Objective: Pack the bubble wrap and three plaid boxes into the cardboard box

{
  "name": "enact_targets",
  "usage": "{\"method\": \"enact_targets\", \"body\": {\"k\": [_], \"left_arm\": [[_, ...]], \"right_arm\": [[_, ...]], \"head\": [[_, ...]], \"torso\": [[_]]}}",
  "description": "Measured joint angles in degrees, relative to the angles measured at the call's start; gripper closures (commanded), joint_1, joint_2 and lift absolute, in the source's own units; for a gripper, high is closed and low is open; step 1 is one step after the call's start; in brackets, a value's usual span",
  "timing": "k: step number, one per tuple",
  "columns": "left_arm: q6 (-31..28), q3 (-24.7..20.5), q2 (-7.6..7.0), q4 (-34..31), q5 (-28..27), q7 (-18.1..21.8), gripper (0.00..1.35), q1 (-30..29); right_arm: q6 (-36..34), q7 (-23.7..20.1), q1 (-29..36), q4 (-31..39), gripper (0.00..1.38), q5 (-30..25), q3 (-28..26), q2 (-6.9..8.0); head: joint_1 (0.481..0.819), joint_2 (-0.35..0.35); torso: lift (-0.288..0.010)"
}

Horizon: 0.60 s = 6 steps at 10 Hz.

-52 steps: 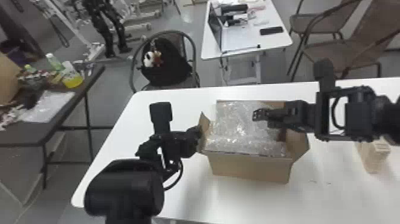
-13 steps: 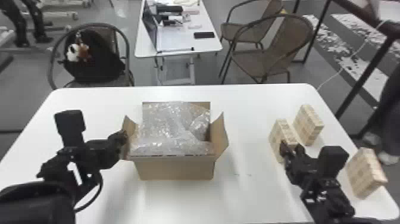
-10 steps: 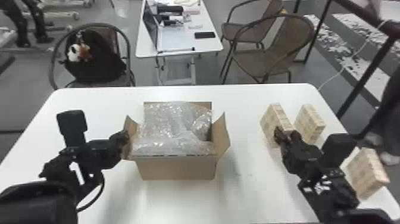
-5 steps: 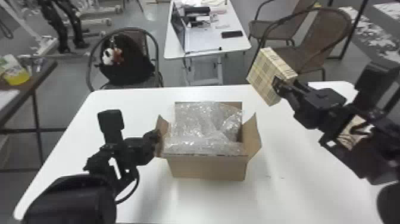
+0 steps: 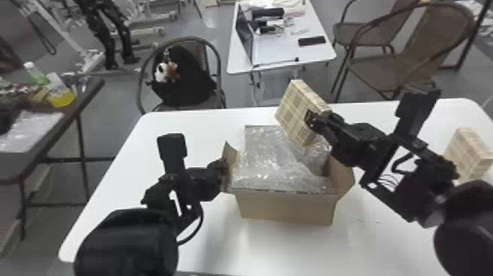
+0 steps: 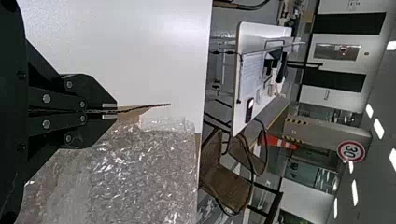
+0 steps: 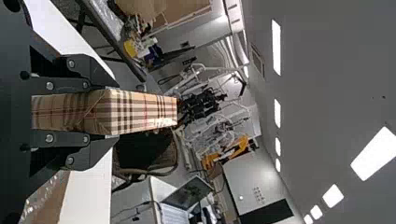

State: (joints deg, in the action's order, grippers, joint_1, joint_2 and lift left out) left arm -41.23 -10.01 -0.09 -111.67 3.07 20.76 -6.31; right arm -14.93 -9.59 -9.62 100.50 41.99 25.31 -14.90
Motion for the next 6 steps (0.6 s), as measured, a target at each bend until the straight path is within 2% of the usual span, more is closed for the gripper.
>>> {"method": "enact_targets", "body": {"k": [2, 4, 6], "left_arm": [[-0.2, 0.9, 0.00, 0.6, -0.2, -0.1, 1.22, 0.6], [-0.3, 1.2, 0.00, 0.7, -0.2, -0.2, 1.22, 0.8], [-0.3, 1.0, 0.00, 0.7, -0.1, -0.2, 1.22, 0.6]], "right_arm": [[-4.0, -3.5, -3.0, -4.9, 1.13, 6.8, 3.2, 0.95], [-12.0, -8.2, -5.2, -9.1, 1.13, 10.8, 3.4, 2.88], [-14.3, -8.0, -4.8, -10.3, 1.05, 13.2, 2.4, 3.48]], "head": [[0.695, 0.287], [0.695, 0.317], [0.695, 0.324]], "torso": [[-0.092], [-0.092], [-0.092]]}}
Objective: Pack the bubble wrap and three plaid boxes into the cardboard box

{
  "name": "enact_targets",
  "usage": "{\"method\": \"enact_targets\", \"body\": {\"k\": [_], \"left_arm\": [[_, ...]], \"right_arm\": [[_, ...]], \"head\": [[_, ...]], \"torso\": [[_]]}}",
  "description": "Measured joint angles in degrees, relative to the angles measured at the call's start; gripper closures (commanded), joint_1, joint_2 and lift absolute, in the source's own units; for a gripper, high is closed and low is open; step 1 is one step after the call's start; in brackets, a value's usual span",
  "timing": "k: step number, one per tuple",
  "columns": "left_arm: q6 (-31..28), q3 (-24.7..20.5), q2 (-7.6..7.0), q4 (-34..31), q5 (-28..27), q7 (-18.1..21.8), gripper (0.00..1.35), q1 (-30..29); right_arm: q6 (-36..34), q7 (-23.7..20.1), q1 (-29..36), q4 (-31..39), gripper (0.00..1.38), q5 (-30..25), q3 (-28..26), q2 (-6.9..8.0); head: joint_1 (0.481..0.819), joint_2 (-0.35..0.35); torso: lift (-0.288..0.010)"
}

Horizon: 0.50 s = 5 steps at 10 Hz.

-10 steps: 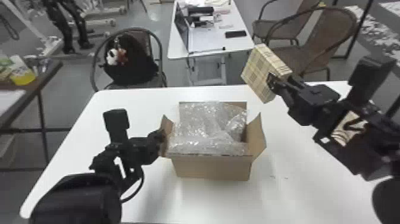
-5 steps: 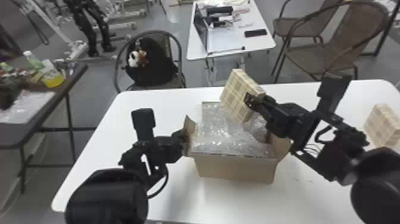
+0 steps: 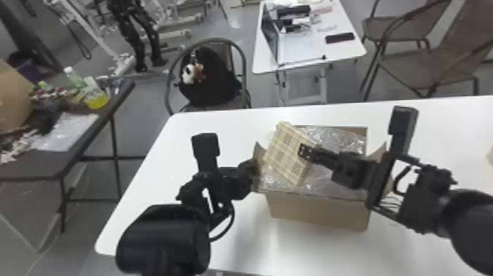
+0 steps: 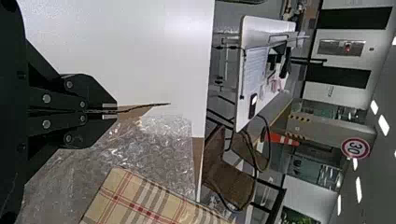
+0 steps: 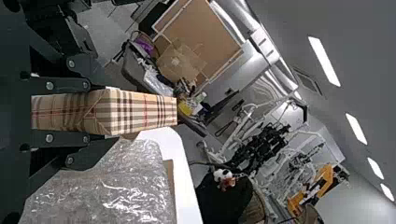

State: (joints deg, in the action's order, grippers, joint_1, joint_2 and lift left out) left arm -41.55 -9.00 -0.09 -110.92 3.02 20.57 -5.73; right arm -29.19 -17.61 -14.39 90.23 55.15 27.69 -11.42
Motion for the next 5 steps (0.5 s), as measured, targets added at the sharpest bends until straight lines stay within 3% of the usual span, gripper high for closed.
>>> {"method": "enact_targets", "body": {"k": [1, 2, 3, 5], "left_arm": [[0.0, 0.0, 0.00, 0.0, 0.0, 0.0, 1.22, 0.0], [0.1, -0.1, 0.00, 0.0, 0.1, 0.0, 1.22, 0.0], [0.1, -0.1, 0.00, 0.0, 0.1, 0.0, 1.22, 0.0], [0.1, -0.3, 0.00, 0.0, 0.3, 0.0, 1.22, -0.1]], "right_arm": [[-0.7, 0.3, 0.4, 0.1, 0.67, -0.1, -0.9, 0.22], [-0.2, 1.2, 1.1, 0.5, 0.18, 0.0, -1.6, 0.27], [1.4, 2.7, 2.4, 1.7, 0.04, 0.1, -2.3, -0.03], [3.8, 7.0, 5.8, 6.4, 0.18, -0.4, -5.4, -0.75]], "head": [[0.695, 0.320], [0.695, 0.313], [0.695, 0.307], [0.695, 0.273]], "torso": [[-0.092], [-0.092], [-0.092], [-0.092]]}}
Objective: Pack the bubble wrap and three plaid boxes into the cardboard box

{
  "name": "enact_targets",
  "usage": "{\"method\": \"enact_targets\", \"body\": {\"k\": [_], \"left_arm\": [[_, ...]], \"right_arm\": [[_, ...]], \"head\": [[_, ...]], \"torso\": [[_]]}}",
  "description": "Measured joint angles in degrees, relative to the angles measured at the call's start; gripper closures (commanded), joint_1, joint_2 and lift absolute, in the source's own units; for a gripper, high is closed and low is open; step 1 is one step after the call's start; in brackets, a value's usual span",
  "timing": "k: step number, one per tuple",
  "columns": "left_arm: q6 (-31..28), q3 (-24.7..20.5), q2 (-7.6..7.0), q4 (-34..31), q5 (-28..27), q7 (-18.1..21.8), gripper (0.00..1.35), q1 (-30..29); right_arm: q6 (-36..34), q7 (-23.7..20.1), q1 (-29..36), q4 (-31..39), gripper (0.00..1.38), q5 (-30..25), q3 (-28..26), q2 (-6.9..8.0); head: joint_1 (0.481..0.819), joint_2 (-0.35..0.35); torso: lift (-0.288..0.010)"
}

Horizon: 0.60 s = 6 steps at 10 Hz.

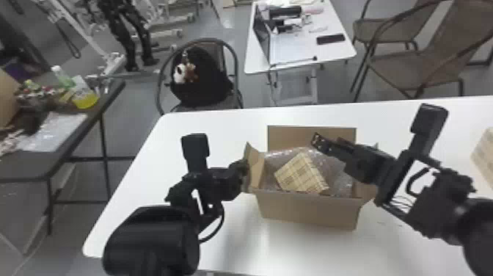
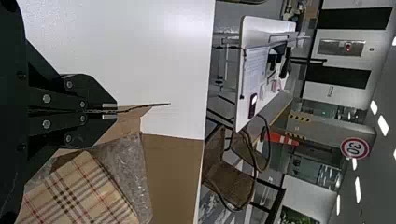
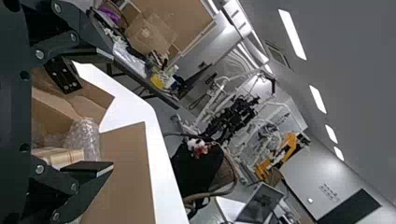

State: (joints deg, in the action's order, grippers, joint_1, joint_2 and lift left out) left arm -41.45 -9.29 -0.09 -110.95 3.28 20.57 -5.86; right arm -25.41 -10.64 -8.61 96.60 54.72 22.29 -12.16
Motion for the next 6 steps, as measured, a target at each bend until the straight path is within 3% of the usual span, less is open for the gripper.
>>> {"method": "enact_targets", "body": {"k": [2, 4, 6], "left_arm": [[0.2, -0.2, 0.00, 0.0, 0.2, 0.0, 1.22, -0.1], [0.6, -0.2, 0.00, -0.1, 0.4, 0.0, 1.22, -0.1], [0.9, -0.5, 0.00, -0.1, 0.7, 0.0, 1.22, -0.3]], "right_arm": [[-2.8, 1.8, 2.1, 5.3, 0.20, -2.0, -4.5, -0.03], [-3.6, 1.8, 3.8, 11.3, 0.20, -10.1, -9.7, 0.12], [2.5, 4.0, 8.8, 15.1, 0.20, -19.4, -13.0, 0.49]], "head": [[0.695, 0.242], [0.695, 0.209], [0.695, 0.149]], "torso": [[-0.092], [-0.092], [-0.092]]}}
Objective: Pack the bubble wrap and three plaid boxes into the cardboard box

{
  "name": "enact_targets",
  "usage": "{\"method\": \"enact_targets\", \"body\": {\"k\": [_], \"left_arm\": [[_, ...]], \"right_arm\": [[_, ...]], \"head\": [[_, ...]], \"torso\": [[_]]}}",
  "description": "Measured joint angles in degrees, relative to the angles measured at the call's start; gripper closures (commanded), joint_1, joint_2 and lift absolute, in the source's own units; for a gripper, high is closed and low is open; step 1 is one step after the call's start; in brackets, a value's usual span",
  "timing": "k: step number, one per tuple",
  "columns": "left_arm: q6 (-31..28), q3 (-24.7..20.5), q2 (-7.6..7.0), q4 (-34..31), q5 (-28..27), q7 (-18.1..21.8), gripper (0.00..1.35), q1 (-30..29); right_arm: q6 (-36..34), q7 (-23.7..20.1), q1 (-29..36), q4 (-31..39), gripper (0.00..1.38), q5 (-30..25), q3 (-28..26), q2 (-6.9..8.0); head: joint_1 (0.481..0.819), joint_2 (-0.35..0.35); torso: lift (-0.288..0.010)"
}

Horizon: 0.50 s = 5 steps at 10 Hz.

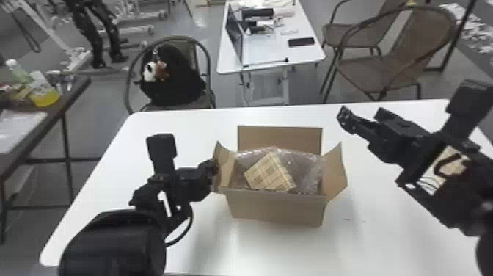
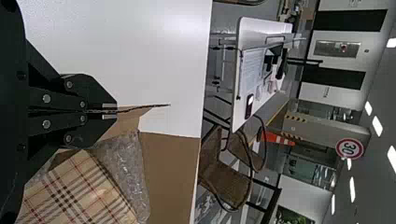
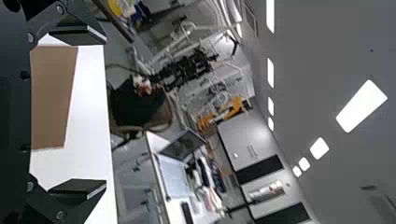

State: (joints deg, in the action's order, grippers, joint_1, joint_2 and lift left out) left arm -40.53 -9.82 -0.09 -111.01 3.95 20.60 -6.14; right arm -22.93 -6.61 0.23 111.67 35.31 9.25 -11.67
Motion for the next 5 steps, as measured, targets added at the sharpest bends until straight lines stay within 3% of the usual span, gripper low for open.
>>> {"method": "enact_targets", "body": {"k": [2, 5], "left_arm": [[0.3, -0.3, 0.00, -0.1, 0.3, 0.0, 1.22, -0.3], [0.8, -0.8, 0.00, -0.1, 0.9, 0.0, 1.22, -1.0]], "right_arm": [[12.8, 8.5, 7.6, 1.9, 0.20, -9.8, -1.4, 0.16], [23.2, 18.2, 14.6, -1.7, 0.20, -14.9, -3.7, 0.16]], "head": [[0.695, 0.078], [0.695, 0.007]], "torso": [[-0.092], [-0.092]]}}
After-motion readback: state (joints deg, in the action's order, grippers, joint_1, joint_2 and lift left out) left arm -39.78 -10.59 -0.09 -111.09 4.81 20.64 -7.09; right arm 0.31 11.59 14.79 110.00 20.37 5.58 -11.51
